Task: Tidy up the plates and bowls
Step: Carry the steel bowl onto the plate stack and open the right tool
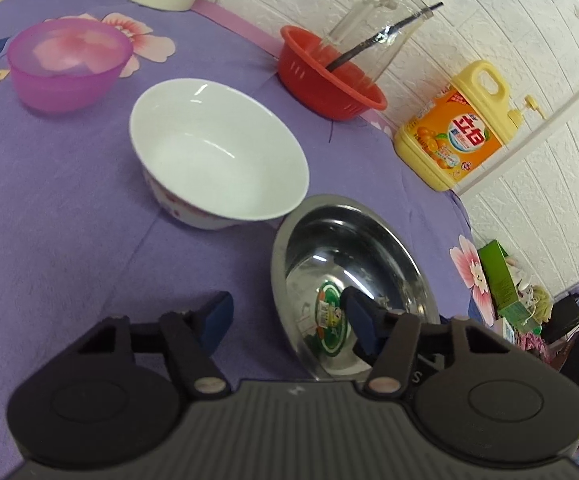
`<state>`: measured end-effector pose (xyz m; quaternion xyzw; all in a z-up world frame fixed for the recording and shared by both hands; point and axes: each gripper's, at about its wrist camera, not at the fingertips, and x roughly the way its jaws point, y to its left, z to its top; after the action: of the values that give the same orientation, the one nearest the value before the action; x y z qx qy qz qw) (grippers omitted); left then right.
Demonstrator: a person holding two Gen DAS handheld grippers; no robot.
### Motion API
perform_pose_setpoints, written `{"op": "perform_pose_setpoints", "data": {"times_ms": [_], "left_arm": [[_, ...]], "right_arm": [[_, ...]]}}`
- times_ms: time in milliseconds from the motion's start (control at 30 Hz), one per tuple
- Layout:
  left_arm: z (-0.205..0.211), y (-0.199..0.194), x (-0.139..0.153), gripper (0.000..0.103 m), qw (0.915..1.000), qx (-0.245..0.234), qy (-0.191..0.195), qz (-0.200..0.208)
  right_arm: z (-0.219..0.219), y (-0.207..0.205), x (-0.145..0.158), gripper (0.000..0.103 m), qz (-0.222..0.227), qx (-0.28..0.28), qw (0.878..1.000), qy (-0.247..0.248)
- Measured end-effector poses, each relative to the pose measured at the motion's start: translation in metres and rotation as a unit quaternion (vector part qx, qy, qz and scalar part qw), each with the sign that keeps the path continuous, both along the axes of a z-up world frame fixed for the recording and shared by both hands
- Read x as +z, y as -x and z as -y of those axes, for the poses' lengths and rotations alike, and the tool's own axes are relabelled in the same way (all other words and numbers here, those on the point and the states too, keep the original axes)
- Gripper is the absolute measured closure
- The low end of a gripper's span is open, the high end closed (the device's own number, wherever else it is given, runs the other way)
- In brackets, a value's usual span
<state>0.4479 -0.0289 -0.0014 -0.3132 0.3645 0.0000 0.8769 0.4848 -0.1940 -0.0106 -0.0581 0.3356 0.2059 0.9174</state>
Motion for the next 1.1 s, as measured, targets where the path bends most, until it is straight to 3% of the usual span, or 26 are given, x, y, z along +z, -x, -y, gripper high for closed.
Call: {"op": "perform_pose_setpoints", "data": {"times_ms": [33, 100, 200, 267, 367, 867, 1100], "left_arm": [[0.001, -0.002, -0.001, 0.063, 1.0, -0.007, 0.005, -0.002], [0.004, -0.003, -0.002, 0.075, 0.9998, -0.018, 0.01, -0.003], [0.005, 0.001, 0.002, 0.078, 0.9995, -0.031, -0.007, -0.003], [0.007, 0.008, 0.007, 0.078, 0.9991, -0.038, -0.017, -0.003], [0.015, 0.027, 0.013, 0.078, 0.9973, -0.06, -0.041, 0.008], [0.02, 0.175, 0.014, 0.078, 0.9875, -0.139, -0.068, 0.03], [0.012, 0.206, 0.005, 0.078, 0.9862, -0.148, -0.069, 0.028]], "right_arm": [[0.002, 0.003, 0.001, 0.0, -0.001, 0.003, 1.0, -0.007], [-0.002, 0.006, 0.004, 0.012, -0.005, 0.012, 1.0, -0.012], [-0.002, 0.015, 0.005, 0.017, -0.008, 0.017, 1.0, -0.009], [0.002, 0.025, 0.007, 0.019, -0.023, 0.02, 0.999, -0.03], [0.004, 0.047, 0.011, 0.019, -0.016, 0.017, 0.999, -0.024], [0.023, 0.195, 0.016, 0.012, 0.008, 0.005, 0.999, -0.035], [0.017, 0.23, 0.007, 0.01, 0.0, -0.001, 0.999, -0.042]]}}
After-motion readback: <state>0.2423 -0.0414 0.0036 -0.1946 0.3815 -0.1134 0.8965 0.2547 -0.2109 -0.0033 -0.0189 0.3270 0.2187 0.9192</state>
